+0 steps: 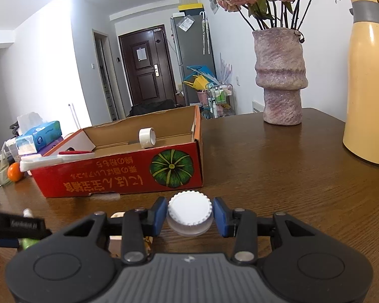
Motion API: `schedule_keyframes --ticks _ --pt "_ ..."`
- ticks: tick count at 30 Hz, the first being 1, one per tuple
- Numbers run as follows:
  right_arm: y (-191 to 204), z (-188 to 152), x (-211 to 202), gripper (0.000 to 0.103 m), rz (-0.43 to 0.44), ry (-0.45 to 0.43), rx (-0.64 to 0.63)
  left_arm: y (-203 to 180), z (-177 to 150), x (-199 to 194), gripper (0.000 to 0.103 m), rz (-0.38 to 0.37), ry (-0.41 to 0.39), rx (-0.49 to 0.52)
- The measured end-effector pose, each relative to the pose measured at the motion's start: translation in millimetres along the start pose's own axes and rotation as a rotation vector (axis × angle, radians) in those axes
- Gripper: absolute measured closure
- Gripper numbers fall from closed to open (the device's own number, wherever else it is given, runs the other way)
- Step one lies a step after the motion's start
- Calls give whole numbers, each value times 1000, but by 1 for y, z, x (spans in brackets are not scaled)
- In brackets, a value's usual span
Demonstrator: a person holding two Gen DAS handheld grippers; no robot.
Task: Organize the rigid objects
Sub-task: 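Grasp the green spray bottle with the left tool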
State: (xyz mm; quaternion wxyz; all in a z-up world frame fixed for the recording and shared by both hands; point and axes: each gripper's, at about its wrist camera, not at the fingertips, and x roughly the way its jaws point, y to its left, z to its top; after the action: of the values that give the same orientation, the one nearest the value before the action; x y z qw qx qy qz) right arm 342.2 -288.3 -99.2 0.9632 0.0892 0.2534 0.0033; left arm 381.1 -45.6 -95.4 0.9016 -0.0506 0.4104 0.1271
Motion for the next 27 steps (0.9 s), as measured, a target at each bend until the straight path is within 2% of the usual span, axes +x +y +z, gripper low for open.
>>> schedule_keyframes --ticks 1,3,4,11,19,27 --pt "1 0 -1 63 3 -4 -2 1 -3 -3 56 -12 -10 14" --pt "3 -1 -5 63 9 -12 -7 4 -6 -7 68 -36 -25 41" --pt "4 -2 -6 63 11 -14 -10 6 -8 -7 71 -42 -30 48" --pt "6 -7 -16 63 9 -24 -24 27 -13 -12 71 -100 -44 78" --pt "6 -13 -26 63 9 -29 -16 52 -38 -34 71 -188 -65 124" --pt "13 -20 -34 63 13 -31 -20 52 -42 -57 71 -244 -150 143"
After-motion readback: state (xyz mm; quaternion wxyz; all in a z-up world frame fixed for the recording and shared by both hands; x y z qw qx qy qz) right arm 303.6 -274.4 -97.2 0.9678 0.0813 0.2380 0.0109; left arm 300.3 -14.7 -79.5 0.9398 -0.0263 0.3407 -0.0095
